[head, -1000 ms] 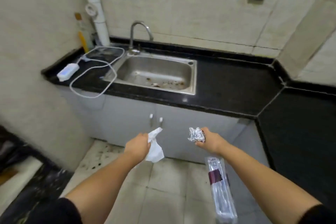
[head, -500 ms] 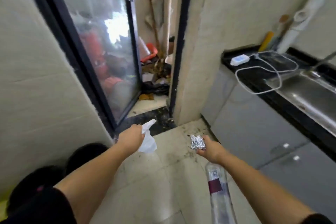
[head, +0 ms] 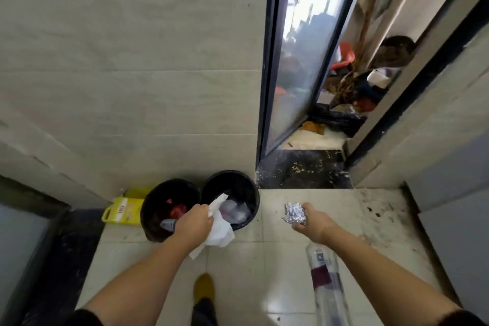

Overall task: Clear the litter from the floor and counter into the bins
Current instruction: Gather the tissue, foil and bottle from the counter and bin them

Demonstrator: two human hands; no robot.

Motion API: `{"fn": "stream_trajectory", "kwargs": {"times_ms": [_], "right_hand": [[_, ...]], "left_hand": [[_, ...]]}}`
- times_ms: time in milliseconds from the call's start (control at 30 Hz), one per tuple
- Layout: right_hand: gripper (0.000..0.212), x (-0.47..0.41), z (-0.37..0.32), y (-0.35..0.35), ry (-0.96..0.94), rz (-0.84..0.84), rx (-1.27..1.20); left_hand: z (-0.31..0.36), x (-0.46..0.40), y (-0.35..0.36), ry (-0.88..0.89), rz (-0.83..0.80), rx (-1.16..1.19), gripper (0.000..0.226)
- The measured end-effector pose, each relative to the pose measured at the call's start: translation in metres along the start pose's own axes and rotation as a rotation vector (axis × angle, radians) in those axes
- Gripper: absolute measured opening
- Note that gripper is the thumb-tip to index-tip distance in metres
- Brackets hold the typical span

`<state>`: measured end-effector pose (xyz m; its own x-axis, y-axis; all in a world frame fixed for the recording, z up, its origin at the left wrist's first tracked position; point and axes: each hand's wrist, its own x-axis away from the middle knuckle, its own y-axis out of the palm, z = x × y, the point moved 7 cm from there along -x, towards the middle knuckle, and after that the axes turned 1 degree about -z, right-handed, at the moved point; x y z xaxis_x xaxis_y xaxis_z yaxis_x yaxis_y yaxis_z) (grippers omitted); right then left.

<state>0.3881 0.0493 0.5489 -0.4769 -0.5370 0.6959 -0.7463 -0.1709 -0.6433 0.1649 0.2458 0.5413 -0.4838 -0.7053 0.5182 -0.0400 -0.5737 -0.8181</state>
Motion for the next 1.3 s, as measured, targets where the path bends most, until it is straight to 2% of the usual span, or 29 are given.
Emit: {"fn": "stream_trajectory", "kwargs": {"times_ms": [200,333,433,533,600,667,767,900,967,1033,1167,1233,1300], "right_hand": [[0.06,-0.073,-0.067,0.062,0.095,-0.065,-0.121],[0.056,-0.146,-0.095,0.098,0.099,-0.057,-0.119],[0.055,-0.222,-0.098,0.134,0.115,-0.045,-0.09],[0.053,-0.309,-0.092,0.181,0.111,-0.06,-0.021],[0.056,-0.365,-0.084,0.211,0.136,-0.088,0.027],[0.063,-0.411,-0.076,0.239,0.18,-0.119,0.043],[0.069,-0.451,-0.068,0.278,0.237,-0.192,0.062],[0.08,-0.447,-0.062,0.287,0.301,-0.241,0.1],[0.081,-0.428,-0.067,0.271,0.297,-0.242,0.093],[0.072,-0.408,-0.084,0.248,0.25,-0.259,0.188],[0.061,-0.368,-0.147,0.199,0.15,-0.316,0.331],[0.04,-0.354,-0.192,0.182,0.061,-0.33,0.337],[0.03,-0.348,-0.237,0.176,-0.029,-0.326,0.311]], "left_hand": [[-0.042,-0.081,0.012,0.005,-0.172,0.022,0.031],[-0.056,-0.149,0.047,0.026,-0.18,0.094,0.037],[-0.067,-0.215,0.103,0.044,-0.182,0.041,0.034],[-0.082,-0.281,0.163,0.046,-0.112,0.054,0.033],[-0.092,-0.32,0.204,0.027,-0.094,0.158,0.037],[-0.1,-0.352,0.246,0.024,-0.109,0.224,0.037],[-0.111,-0.379,0.297,0.03,-0.178,0.195,0.04],[-0.117,-0.374,0.31,0.078,-0.278,0.146,0.066],[-0.116,-0.359,0.288,0.139,-0.262,0.166,0.066],[-0.122,-0.339,0.256,0.164,-0.238,0.141,0.061],[-0.173,-0.29,0.206,0.003,-0.251,0.067,0.047],[-0.209,-0.264,0.196,-0.107,-0.301,0.084,0.048],[-0.246,-0.241,0.198,-0.176,-0.383,0.069,0.049]]}}
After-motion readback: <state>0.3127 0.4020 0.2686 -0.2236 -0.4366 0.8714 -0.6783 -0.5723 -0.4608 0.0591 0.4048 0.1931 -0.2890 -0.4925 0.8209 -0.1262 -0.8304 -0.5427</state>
